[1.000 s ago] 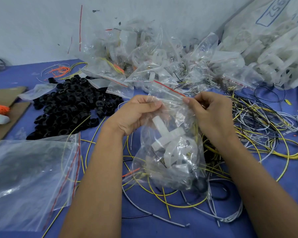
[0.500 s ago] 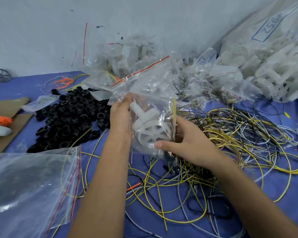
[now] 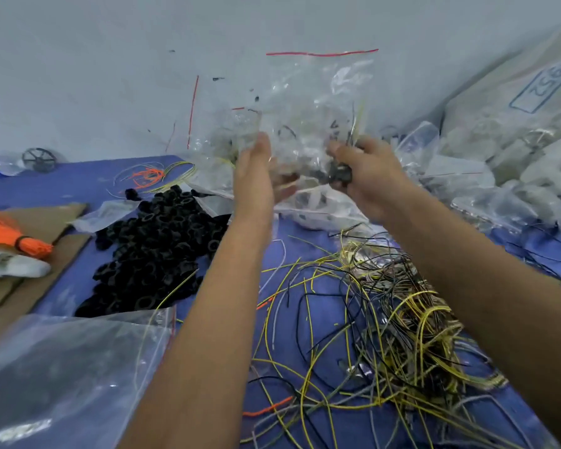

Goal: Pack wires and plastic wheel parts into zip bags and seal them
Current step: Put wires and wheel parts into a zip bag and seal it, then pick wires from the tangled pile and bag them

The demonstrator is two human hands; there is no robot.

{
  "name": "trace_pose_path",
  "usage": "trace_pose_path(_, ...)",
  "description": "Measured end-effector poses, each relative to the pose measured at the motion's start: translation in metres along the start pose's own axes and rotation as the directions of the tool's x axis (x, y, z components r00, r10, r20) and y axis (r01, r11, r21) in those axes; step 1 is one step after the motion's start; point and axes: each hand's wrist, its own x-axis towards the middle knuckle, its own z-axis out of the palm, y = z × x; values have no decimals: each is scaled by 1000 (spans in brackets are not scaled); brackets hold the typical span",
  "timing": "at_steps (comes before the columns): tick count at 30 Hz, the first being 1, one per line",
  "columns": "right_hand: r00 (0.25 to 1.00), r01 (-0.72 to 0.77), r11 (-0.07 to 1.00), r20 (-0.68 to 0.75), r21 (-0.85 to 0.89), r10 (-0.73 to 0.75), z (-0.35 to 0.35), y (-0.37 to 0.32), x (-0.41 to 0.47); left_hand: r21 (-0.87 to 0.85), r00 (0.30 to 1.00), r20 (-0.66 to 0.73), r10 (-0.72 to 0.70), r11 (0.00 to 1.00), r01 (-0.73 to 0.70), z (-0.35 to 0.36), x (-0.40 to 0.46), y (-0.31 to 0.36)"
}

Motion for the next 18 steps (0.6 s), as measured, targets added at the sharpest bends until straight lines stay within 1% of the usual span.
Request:
trace_pose_path(1,1000,-10,998,-17,69,11,9,-8,26,-42,1000,-11,8,999,-9,4,10,8)
trace_pose_path(3,997,-68,958,-9,279,74,24,-19,66,-75,1000,-21,14,997,-15,11,25,18)
trace_pose_path(4,991,-117,931,-15,344,130,29,-20,79,-49,999,-32,13,999,-15,14,32,20)
trace_pose_path(5,983,-166,923,-17,348,184,32,-18,86,-6,999,-48,9,1000,-10,15,35,19)
trace_pose_path(6,975,-206,932,-19,298,221,34,-13,87,26,998,-59,0,1000,1,14,36,18)
trace_pose_path(8,969,-232,960,-51,157,242,38,-1,80,22,998,-61,-29,999,31,10,33,13)
trace_pose_path(11,966,-228,972,-111,47,232,40,17,47,-10,996,-80,-37,999,37,-8,19,5)
trace_pose_path(13,973,-206,977,-121,-48,199,43,25,17,43,996,-85,-11,999,15,-24,8,4)
trace_pose_path(14,977,-193,972,-116,-135,178,48,29,-2,85,996,-90,7,996,1,-35,1,5)
trace_pose_path(15,984,-171,960,-92,-223,154,53,33,-20,123,995,-91,28,992,-16,-45,-5,6)
trace_pose_path(16,989,-146,946,-36,-288,142,61,39,-41,161,994,-97,47,986,-31,-58,-12,8)
trace_pose_path(18,982,-69,917,137,-392,132,77,51,-79,230,991,-113,68,972,-40,-83,-23,12)
